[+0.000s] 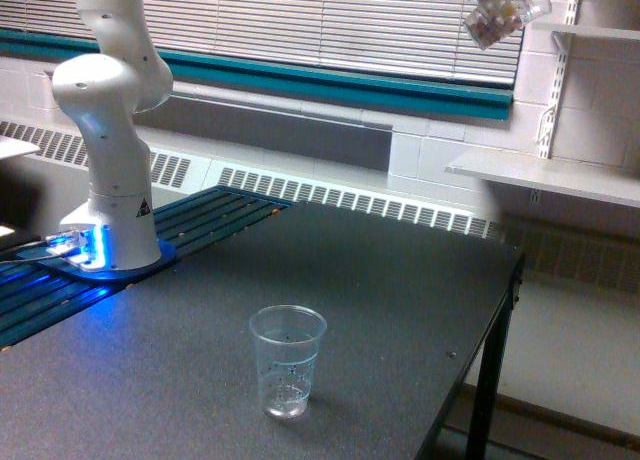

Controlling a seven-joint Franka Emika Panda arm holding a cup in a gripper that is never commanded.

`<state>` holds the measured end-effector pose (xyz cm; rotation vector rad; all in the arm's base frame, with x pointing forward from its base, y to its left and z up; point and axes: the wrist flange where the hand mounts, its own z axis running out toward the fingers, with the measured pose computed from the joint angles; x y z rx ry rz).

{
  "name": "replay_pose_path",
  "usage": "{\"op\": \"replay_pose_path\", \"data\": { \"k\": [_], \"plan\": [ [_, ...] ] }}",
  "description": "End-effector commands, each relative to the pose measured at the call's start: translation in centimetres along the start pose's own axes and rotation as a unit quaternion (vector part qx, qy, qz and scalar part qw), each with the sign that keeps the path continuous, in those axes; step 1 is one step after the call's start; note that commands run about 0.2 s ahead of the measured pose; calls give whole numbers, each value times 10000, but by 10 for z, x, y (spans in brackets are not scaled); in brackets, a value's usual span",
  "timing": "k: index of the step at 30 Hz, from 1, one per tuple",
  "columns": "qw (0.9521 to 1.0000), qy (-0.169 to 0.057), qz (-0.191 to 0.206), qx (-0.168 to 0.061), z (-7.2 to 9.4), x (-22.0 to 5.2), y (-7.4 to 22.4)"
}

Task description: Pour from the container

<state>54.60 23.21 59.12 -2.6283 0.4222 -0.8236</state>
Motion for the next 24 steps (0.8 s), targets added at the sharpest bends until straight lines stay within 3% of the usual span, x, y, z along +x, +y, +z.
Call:
{"op": "replay_pose_path", "data": {
  "k": [1, 12, 15, 24],
  "plan": [
    [9998, -120, -138, 98, -1, -15, -18],
    [10000, 67, -7, 54, 9, -12, -4],
    [9998, 188, 9, -13, 14, -6, 9],
    [9989, 260, 235, -324, 25, 6, 62]
  ]
}}
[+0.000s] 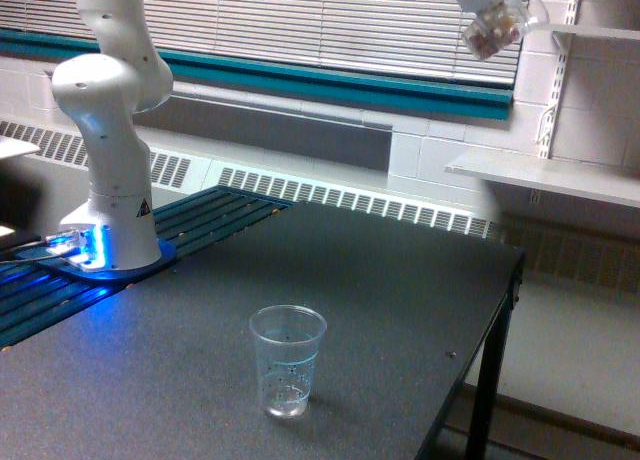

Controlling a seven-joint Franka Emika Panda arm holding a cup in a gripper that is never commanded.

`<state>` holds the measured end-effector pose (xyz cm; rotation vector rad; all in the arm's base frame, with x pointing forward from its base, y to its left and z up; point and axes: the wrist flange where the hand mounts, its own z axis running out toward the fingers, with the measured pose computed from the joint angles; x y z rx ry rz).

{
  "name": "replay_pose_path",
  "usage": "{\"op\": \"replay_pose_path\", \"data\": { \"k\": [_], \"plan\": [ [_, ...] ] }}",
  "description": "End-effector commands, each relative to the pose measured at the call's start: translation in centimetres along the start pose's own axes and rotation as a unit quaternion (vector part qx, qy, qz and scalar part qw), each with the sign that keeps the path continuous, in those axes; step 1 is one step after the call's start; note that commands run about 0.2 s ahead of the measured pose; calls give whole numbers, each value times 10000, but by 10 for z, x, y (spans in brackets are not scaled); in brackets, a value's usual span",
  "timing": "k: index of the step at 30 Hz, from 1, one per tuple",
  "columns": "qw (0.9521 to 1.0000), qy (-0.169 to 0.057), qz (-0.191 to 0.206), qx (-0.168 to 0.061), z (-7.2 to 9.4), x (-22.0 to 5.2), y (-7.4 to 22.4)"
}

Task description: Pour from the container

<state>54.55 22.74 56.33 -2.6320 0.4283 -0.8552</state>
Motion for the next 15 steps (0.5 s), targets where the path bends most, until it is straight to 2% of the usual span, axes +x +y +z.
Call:
{"op": "replay_pose_path", "data": {
  "k": [1, 7, 10, 15],
  "plan": [
    [9990, 153, 279, -328, 8, 19, 55],
    [9973, 189, 404, -577, 14, 21, 99],
    [9960, 288, 419, -730, 15, 24, 125],
    [9943, 273, 499, -901, 18, 21, 163]
  ]
}}
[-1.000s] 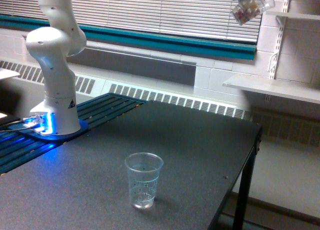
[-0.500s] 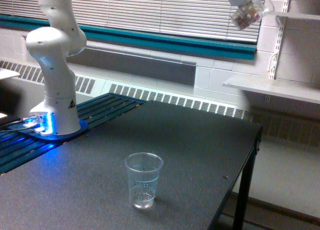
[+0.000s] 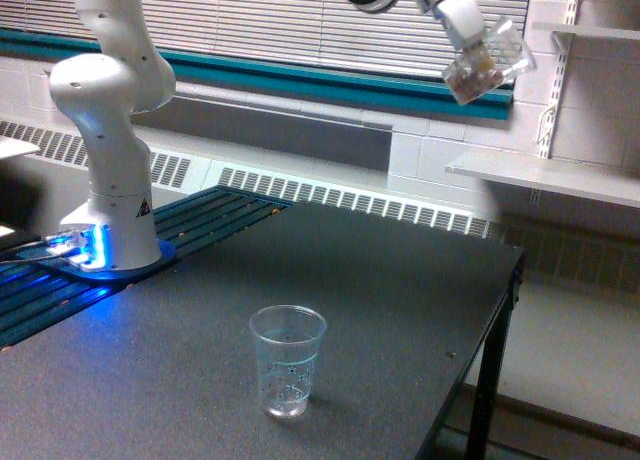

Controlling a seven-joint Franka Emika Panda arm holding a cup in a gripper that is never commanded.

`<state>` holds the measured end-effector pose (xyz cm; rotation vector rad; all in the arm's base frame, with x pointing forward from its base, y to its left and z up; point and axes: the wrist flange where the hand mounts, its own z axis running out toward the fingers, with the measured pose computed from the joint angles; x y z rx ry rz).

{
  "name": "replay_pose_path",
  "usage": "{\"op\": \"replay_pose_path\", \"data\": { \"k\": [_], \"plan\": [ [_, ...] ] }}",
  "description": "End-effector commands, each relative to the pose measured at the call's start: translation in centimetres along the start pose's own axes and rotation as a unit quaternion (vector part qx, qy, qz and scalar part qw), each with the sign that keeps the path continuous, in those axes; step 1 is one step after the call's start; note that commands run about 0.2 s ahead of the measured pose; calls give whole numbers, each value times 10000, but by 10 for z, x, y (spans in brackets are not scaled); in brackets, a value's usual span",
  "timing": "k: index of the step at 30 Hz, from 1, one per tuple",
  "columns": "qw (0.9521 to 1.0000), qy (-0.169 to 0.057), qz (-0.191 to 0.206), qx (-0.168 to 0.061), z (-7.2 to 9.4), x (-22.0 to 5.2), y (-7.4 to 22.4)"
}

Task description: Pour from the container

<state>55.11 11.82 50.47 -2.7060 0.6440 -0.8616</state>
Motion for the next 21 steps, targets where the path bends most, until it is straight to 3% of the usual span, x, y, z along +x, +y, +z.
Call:
{"op": "replay_pose_path", "data": {
  "k": [1, 17, 21],
  "plan": [
    [9997, 137, 48, -202, 3, 8, 50],
    [9951, -51, 476, -866, 20, -19, 173],
    [9929, 20, 460, -1099, 20, -22, 207]
  ]
}}
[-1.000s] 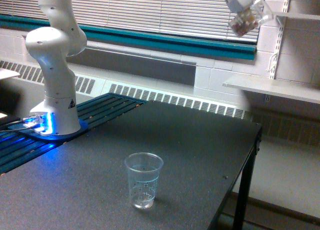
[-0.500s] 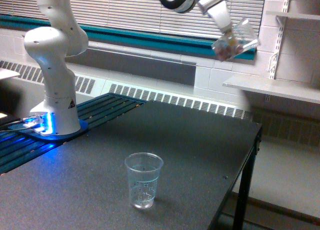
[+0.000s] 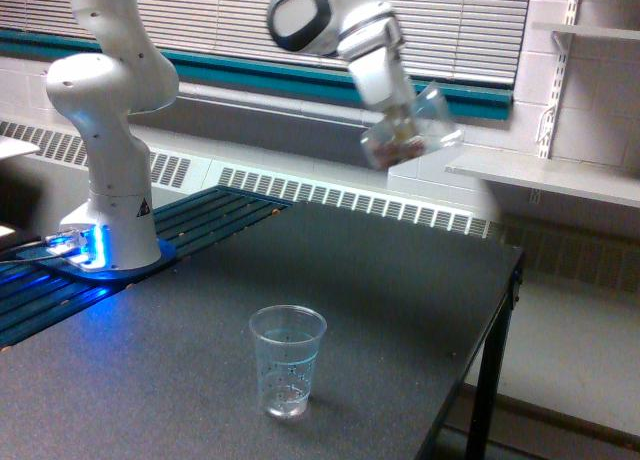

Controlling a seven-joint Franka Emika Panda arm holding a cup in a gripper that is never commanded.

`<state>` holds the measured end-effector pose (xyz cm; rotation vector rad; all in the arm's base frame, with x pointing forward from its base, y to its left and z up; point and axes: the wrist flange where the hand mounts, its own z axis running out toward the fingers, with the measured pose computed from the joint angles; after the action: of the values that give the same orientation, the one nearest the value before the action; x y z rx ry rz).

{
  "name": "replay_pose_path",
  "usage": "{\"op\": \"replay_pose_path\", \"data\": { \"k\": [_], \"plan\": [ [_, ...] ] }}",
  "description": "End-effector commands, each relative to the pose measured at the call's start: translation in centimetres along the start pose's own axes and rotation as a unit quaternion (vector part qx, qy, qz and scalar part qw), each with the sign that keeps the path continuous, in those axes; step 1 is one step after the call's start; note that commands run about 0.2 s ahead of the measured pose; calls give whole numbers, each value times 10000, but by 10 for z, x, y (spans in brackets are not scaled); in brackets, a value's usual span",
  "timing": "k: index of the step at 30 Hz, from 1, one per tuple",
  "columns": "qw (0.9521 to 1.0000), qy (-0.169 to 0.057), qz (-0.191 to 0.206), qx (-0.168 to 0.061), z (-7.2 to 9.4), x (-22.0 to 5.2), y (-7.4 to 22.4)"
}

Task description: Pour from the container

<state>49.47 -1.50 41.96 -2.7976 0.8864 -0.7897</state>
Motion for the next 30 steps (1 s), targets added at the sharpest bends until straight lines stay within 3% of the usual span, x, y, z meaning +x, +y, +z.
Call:
{"op": "replay_pose_path", "data": {
  "k": [1, 14, 30],
  "plan": [
    [9994, 133, -46, -302, 6, 3, 52],
    [9952, 152, 257, -928, 28, -5, 124],
    [9883, -166, 590, -1399, 44, -22, 170]
  ]
}}
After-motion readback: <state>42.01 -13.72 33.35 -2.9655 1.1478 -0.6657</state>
